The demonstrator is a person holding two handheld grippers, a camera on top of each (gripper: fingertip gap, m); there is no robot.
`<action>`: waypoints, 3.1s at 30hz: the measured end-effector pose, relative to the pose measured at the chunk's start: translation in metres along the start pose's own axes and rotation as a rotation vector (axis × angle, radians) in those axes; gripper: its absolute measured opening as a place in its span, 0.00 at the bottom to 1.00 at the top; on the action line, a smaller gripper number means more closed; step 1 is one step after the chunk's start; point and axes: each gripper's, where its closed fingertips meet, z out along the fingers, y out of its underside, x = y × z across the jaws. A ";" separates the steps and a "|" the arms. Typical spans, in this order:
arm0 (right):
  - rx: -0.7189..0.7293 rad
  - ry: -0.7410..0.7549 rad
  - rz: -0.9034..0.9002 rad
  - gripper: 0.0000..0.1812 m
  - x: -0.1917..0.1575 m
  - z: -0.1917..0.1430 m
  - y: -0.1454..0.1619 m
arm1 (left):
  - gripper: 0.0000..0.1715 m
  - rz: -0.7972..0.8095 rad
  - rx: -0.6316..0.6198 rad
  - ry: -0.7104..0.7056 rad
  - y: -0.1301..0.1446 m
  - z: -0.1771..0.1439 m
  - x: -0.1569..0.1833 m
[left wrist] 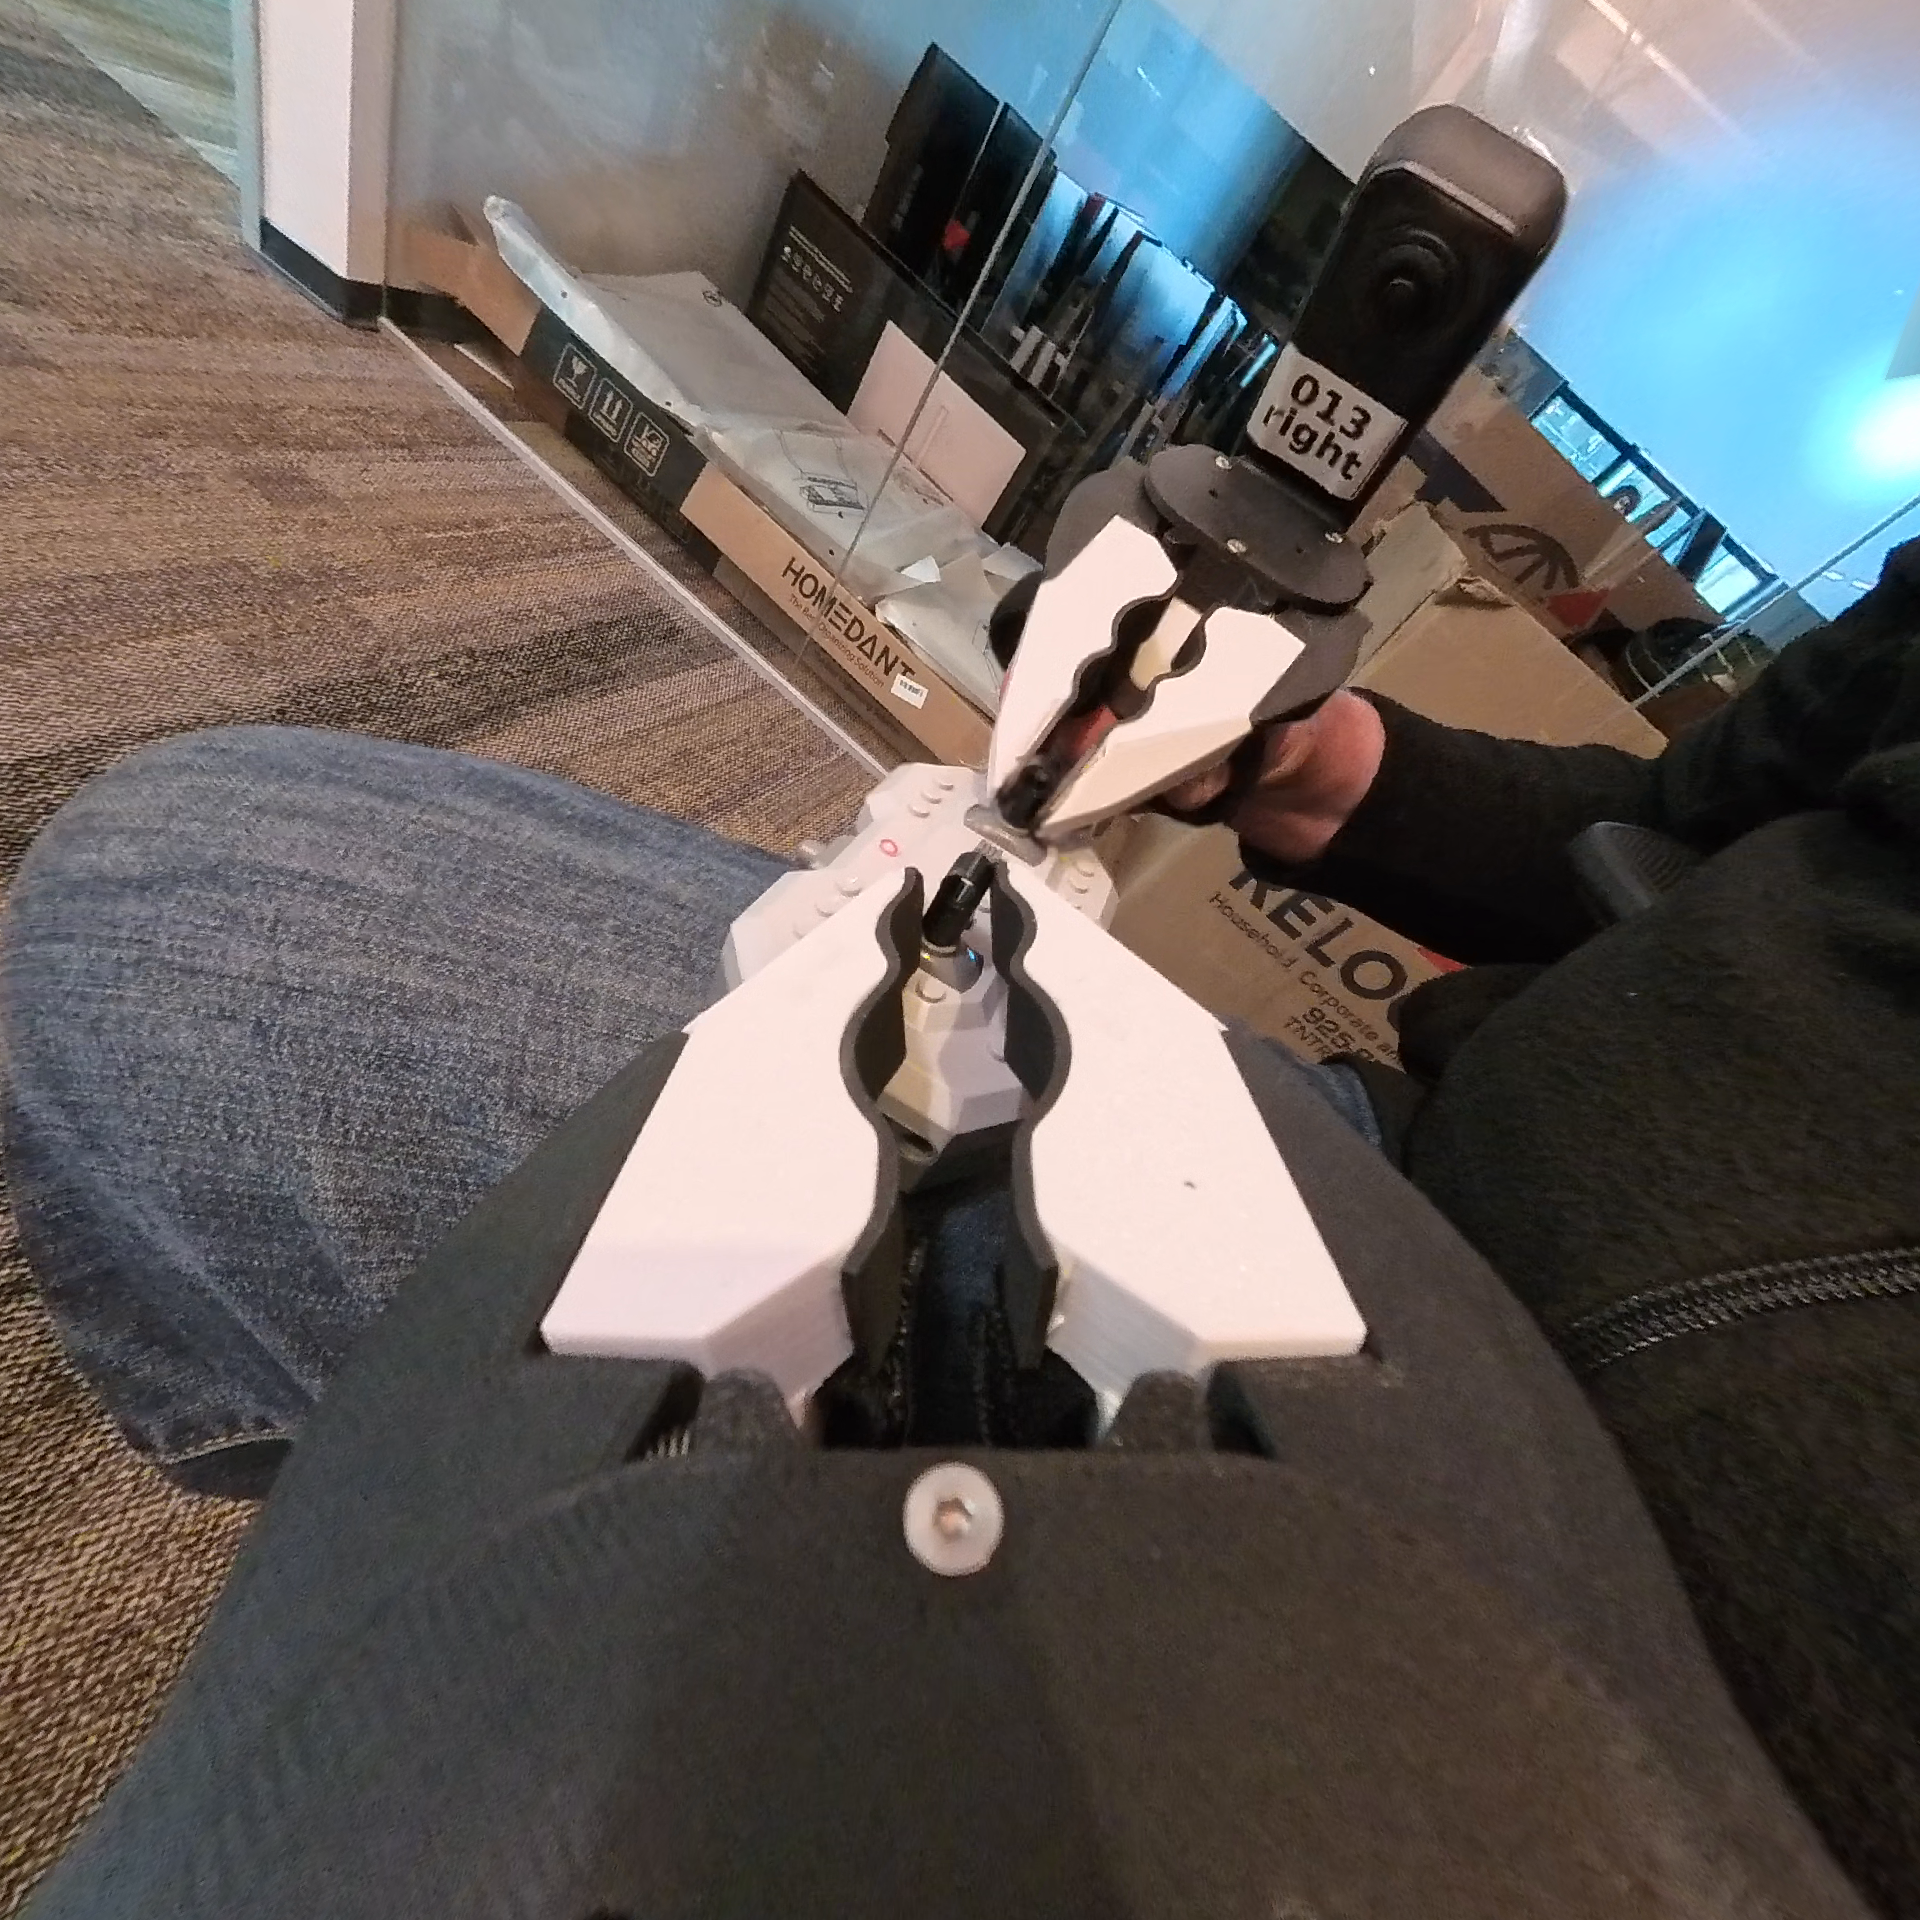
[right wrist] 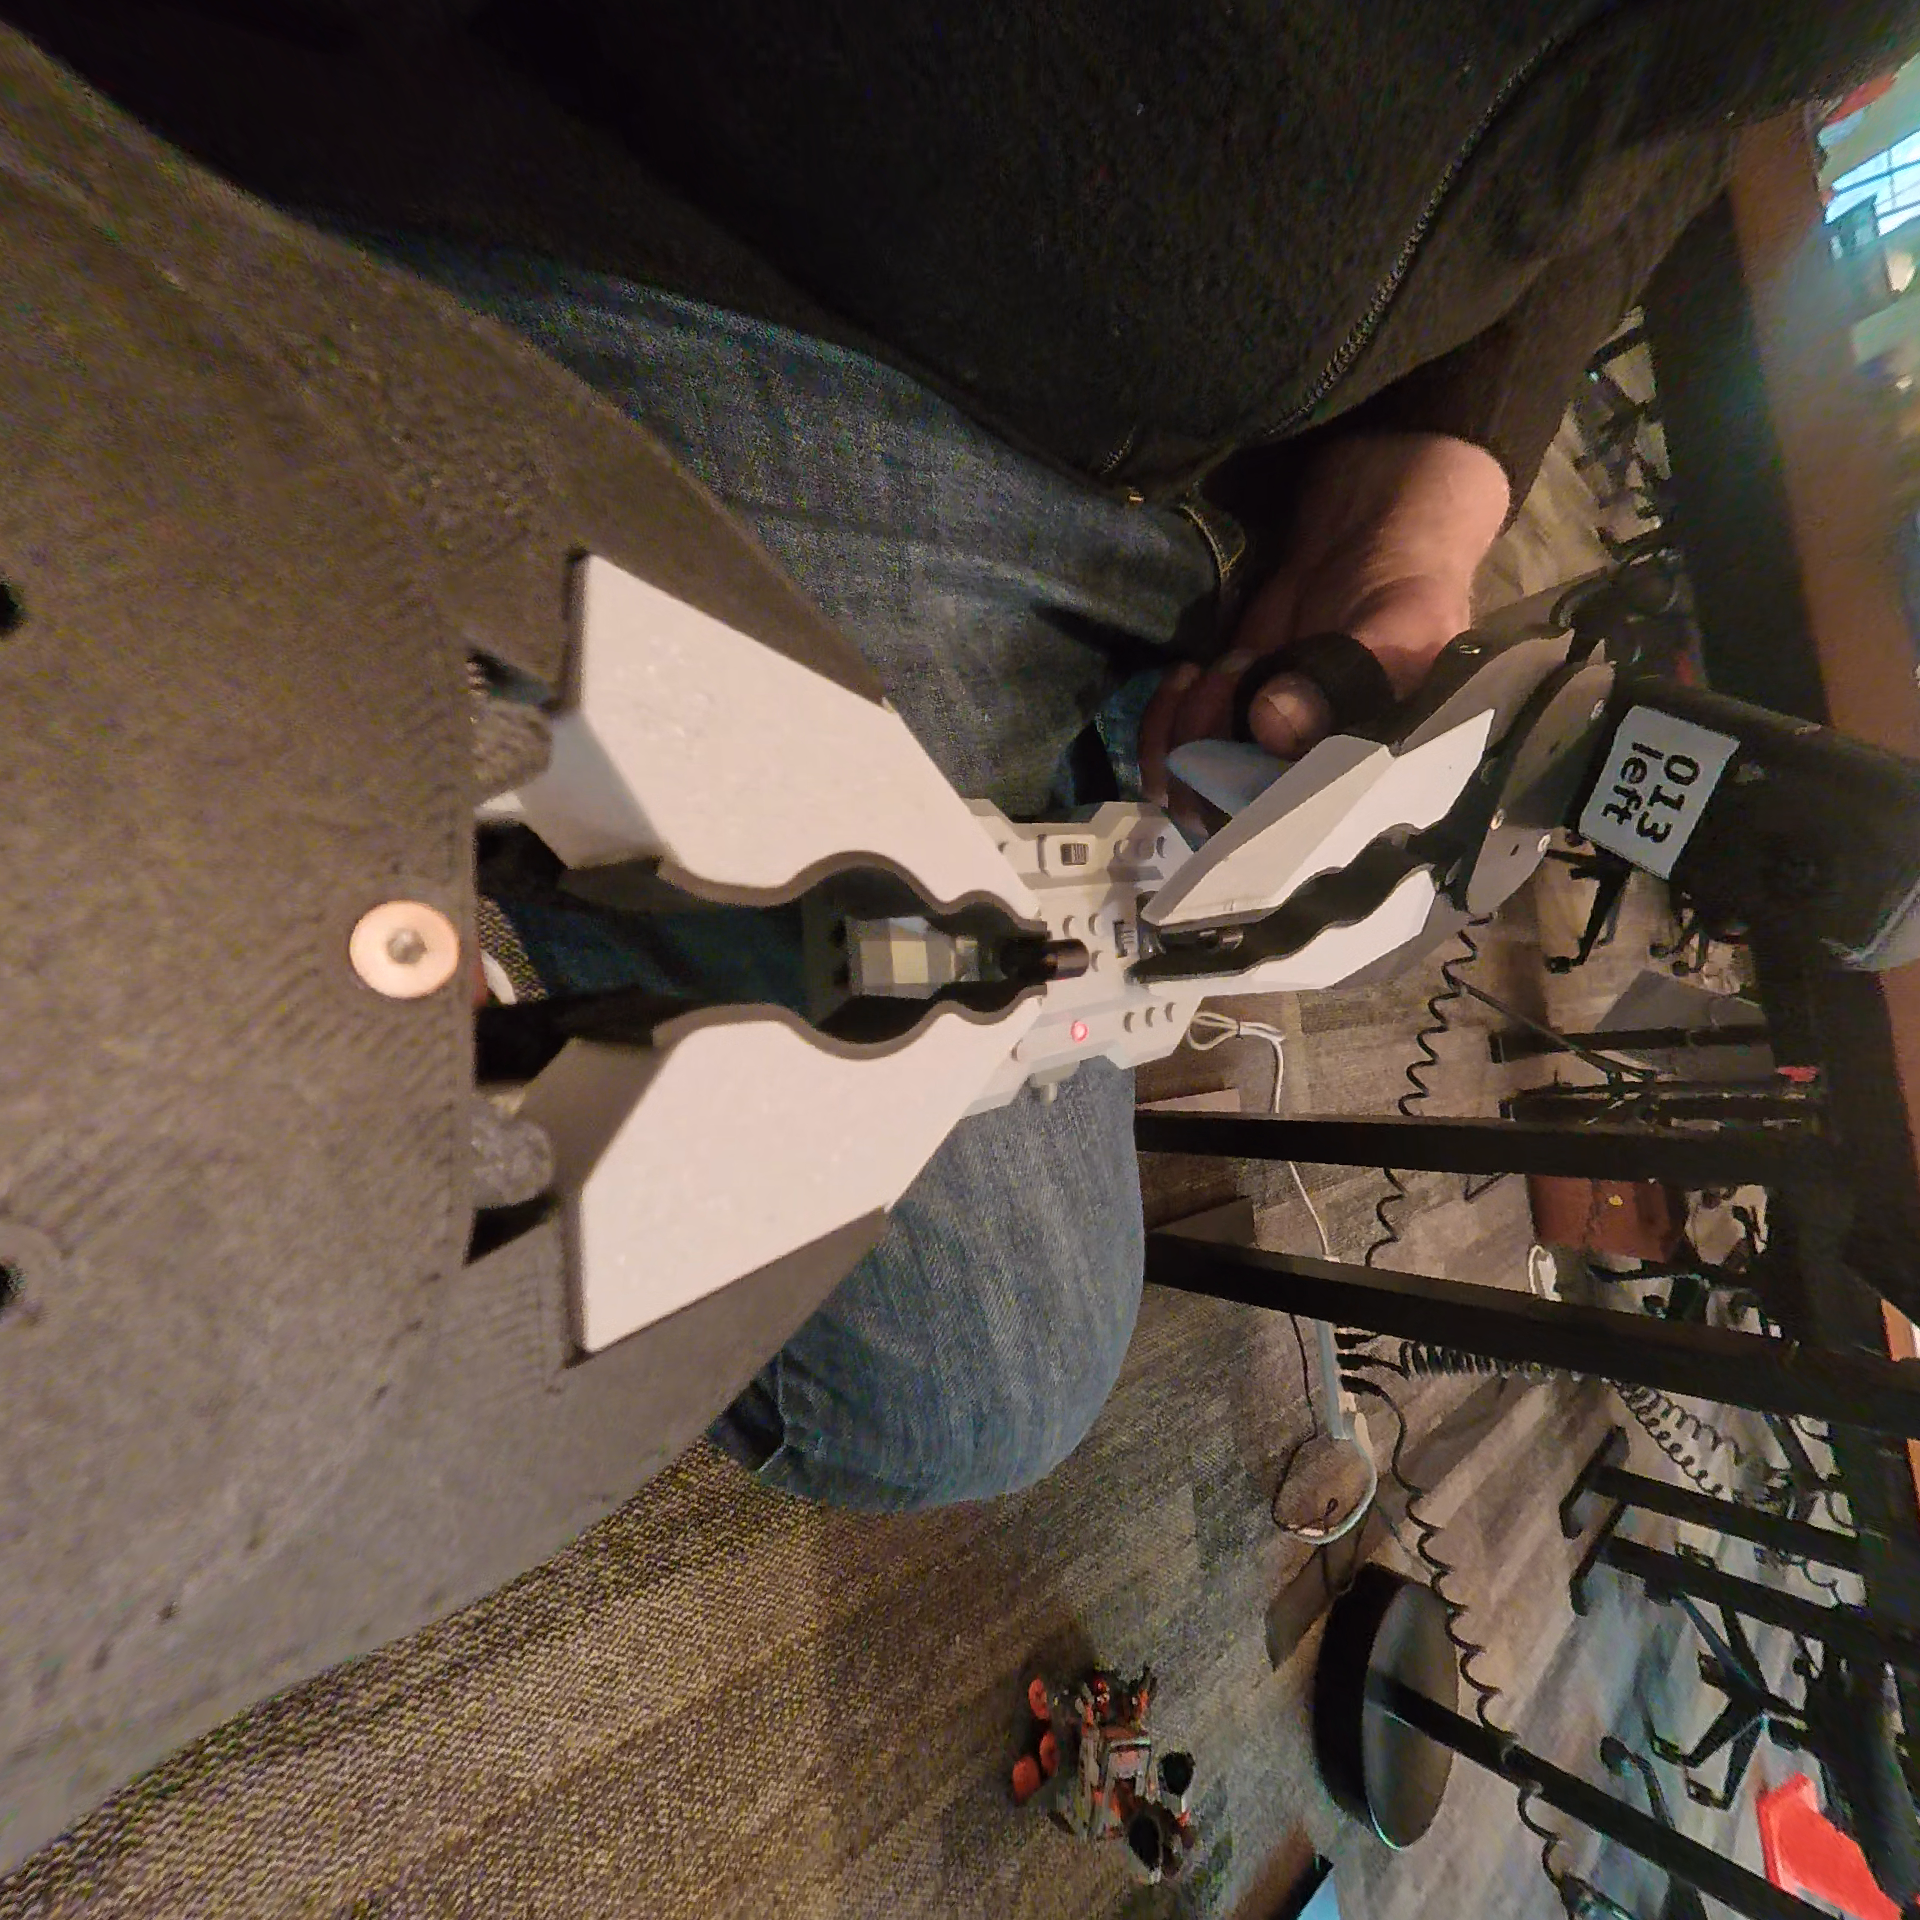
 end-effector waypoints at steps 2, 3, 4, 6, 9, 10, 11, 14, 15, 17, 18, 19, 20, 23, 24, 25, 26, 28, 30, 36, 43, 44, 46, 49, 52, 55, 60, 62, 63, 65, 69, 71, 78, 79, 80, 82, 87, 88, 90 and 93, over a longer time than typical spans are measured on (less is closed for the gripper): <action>-0.009 -0.002 -0.020 0.03 -0.001 0.002 -0.001 | 0.06 -0.004 0.002 0.002 0.000 0.000 0.000; -0.017 0.001 -0.045 0.03 -0.002 0.002 -0.001 | 0.06 -0.010 0.002 0.004 0.000 0.000 -0.001; -0.032 0.005 -0.077 0.03 -0.002 0.002 -0.001 | 0.06 -0.014 0.003 0.007 0.000 -0.001 -0.001; -0.074 0.034 -0.194 0.03 -0.005 0.003 0.001 | 0.06 -0.008 0.000 0.004 0.001 -0.001 0.000; -0.131 0.059 -0.335 0.03 -0.009 0.003 0.003 | 0.07 -0.003 0.001 0.008 0.001 -0.001 0.001; -0.138 0.064 -0.360 0.03 -0.010 0.003 0.003 | 0.07 -0.001 0.001 0.007 0.002 -0.001 0.001; -0.137 0.061 -0.356 0.03 -0.010 0.003 0.003 | 0.07 -0.004 0.001 0.007 0.001 -0.001 0.001; -0.094 0.023 -0.203 0.03 -0.008 0.003 0.001 | 0.07 0.010 -0.001 -0.003 0.001 -0.002 0.001; -0.088 0.015 -0.155 0.03 -0.006 0.003 0.002 | 0.07 0.023 -0.005 -0.006 0.002 -0.002 0.001; -0.096 0.035 -0.180 0.03 -0.005 0.003 0.002 | 0.07 0.039 -0.015 -0.016 0.002 -0.002 0.002; -0.096 0.024 -0.147 0.03 -0.005 0.004 0.002 | 0.07 0.040 -0.015 -0.018 0.002 -0.002 0.001; -0.095 0.011 -0.119 0.03 -0.005 0.004 0.002 | 0.07 0.031 -0.016 -0.017 0.002 -0.003 0.001; -0.094 0.001 -0.105 0.03 -0.004 0.004 0.003 | 0.07 0.017 -0.014 -0.016 0.002 -0.002 0.000; -0.085 -0.017 -0.096 0.03 -0.004 0.004 0.003 | 0.06 -0.039 -0.005 -0.015 0.000 -0.001 -0.004; -0.090 -0.012 -0.105 0.03 -0.004 0.004 0.003 | 0.06 -0.041 -0.005 -0.018 0.000 -0.001 -0.005; -0.093 -0.010 -0.108 0.03 -0.004 0.004 0.003 | 0.06 -0.051 -0.007 -0.018 0.000 -0.001 -0.005; -0.089 -0.016 -0.098 0.03 -0.004 0.004 0.003 | 0.06 -0.061 -0.007 -0.014 -0.001 -0.001 -0.005; -0.084 -0.020 -0.088 0.03 -0.004 0.004 0.004 | 0.06 -0.062 -0.005 -0.015 -0.001 -0.001 -0.004; -0.083 -0.020 -0.088 0.03 -0.004 0.004 0.003 | 0.06 -0.071 -0.005 -0.009 -0.001 -0.001 -0.004; -0.075 -0.045 0.001 0.03 -0.001 0.003 0.003 | 0.08 -0.073 0.011 0.021 -0.002 -0.001 0.001; -0.046 -0.111 0.277 0.03 0.008 0.003 0.006 | 0.07 -0.068 0.015 0.010 -0.003 -0.001 -0.001; -0.048 -0.112 0.269 0.03 0.008 0.003 0.007 | 0.06 -0.067 0.015 0.010 -0.003 -0.001 -0.001; -0.051 -0.104 0.247 0.03 0.008 0.003 0.006 | 0.06 -0.067 0.015 0.006 -0.003 -0.001 -0.002; -0.046 -0.104 0.218 0.03 0.006 0.003 0.005 | 0.06 -0.074 0.013 0.007 -0.002 -0.001 -0.002; -0.050 -0.108 0.253 0.03 0.008 0.003 0.006 | 0.06 -0.087 0.011 -0.003 -0.003 0.000 -0.005; -0.045 -0.119 0.287 0.03 0.009 0.003 0.006 | 0.06 -0.134 0.017 0.008 -0.004 0.000 -0.006; -0.050 -0.121 0.267 0.03 0.008 0.003 0.006 | 0.06 -0.126 0.007 0.004 -0.003 0.000 -0.005; -0.045 -0.128 0.278 0.03 0.008 0.003 0.006 | 0.06 -0.126 0.003 0.005 -0.003 0.000 -0.005; -0.045 -0.131 0.286 0.03 0.008 0.003 0.006 | 0.06 -0.125 0.002 0.003 -0.003 0.000 -0.006; -0.043 -0.133 0.291 0.03 0.008 0.003 0.006 | 0.06 -0.125 0.001 0.002 -0.003 0.000 -0.006; -0.040 -0.139 0.289 0.03 0.007 0.003 0.005 | 0.06 -0.127 0.003 0.011 -0.003 0.000 -0.004; -0.035 -0.136 0.269 0.03 0.007 0.002 0.004 | 0.12 -0.100 0.001 0.010 -0.003 -0.001 -0.002; -0.071 -0.058 0.018 0.03 0.003 0.003 0.005 | 0.07 -0.045 -0.019 0.006 0.000 -0.002 0.002; -0.073 -0.052 -0.017 0.03 0.002 0.004 0.004 | 0.07 -0.046 -0.020 0.009 0.000 -0.002 0.002; -0.071 -0.055 -0.025 0.03 0.000 0.004 0.004 | 0.07 -0.043 -0.022 0.009 0.001 -0.002 0.002; -0.073 -0.048 -0.045 0.03 0.000 0.004 0.005 | 0.08 -0.040 -0.019 0.010 0.001 -0.001 0.003; -0.093 0.005 -0.153 0.03 -0.001 0.004 0.006 | 0.07 -0.033 -0.020 0.014 0.002 -0.001 0.005; -0.098 0.013 -0.169 0.03 -0.001 0.004 0.007 | 0.07 -0.031 -0.020 0.012 0.002 -0.001 0.005; -0.100 0.028 -0.204 0.03 -0.001 0.004 0.007 | 0.07 -0.020 -0.022 0.007 0.003 -0.001 0.005; -0.101 0.047 -0.236 0.03 -0.003 0.004 0.007 | 0.07 0.032 -0.031 -0.012 0.005 -0.002 0.006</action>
